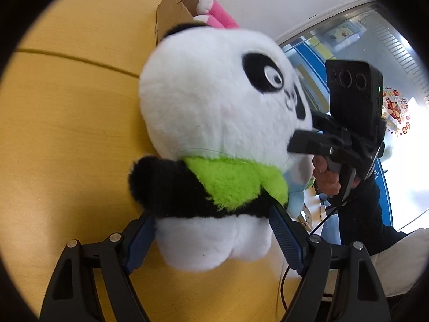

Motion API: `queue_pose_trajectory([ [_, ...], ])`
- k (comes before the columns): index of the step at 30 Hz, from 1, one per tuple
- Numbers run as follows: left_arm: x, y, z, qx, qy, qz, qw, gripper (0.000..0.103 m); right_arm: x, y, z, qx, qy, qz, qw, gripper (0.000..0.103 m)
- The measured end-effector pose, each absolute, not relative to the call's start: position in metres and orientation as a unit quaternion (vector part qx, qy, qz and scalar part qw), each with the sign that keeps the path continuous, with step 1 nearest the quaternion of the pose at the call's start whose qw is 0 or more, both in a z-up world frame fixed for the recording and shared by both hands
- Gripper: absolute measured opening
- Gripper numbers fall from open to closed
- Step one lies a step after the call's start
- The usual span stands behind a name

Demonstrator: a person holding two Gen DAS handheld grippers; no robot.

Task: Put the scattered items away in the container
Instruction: 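Close both grippers on the white panda plush, then lift the panda with both grippers and carry it over the box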

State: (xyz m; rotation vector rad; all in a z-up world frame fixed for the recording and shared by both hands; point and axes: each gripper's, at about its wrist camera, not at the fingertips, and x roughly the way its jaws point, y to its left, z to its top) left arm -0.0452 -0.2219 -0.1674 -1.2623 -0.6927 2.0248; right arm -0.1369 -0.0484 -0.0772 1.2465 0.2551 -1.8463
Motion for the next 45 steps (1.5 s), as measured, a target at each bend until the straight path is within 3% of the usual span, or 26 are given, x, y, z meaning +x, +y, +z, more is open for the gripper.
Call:
queue_pose_trajectory([
  [4,-0.046,-0.223,-0.169,-0.477,-0.307,0.765,0.304,0.072,-0.142,-0.047,-0.08,0.49,0.079,-0.75,0.437,0.089],
  [8,-0.043,-0.219,-0.167,-0.479,-0.316,0.763,0.298,0.043,-0.132,-0.037,-0.076,0.474,0.081,-0.759,0.439,0.08],
  [11,-0.037,-0.204,-0.153,-0.467,-0.302,0.772,0.308,0.034,-0.121,-0.027,-0.07,0.448,0.082,-0.777,0.435,0.075],
  [15,-0.032,-0.18,-0.116,-0.442,-0.269,0.796,0.314,0.033,-0.11,-0.008,-0.05,0.423,0.065,-0.801,0.418,0.073],
  [22,-0.041,-0.161,-0.03,-0.368,-0.235,0.837,0.331,0.033,-0.087,0.021,0.036,0.31,0.07,-0.853,0.414,0.072],
  [34,-0.129,-0.156,0.074,-0.281,-0.184,0.875,0.348,0.032,-0.118,0.039,0.16,0.156,0.102,-0.903,0.387,0.072],
  [45,-0.205,-0.146,0.071,-0.311,-0.142,0.881,0.327,0.031,-0.195,0.056,0.143,0.125,0.049,-0.912,0.387,0.072],
])
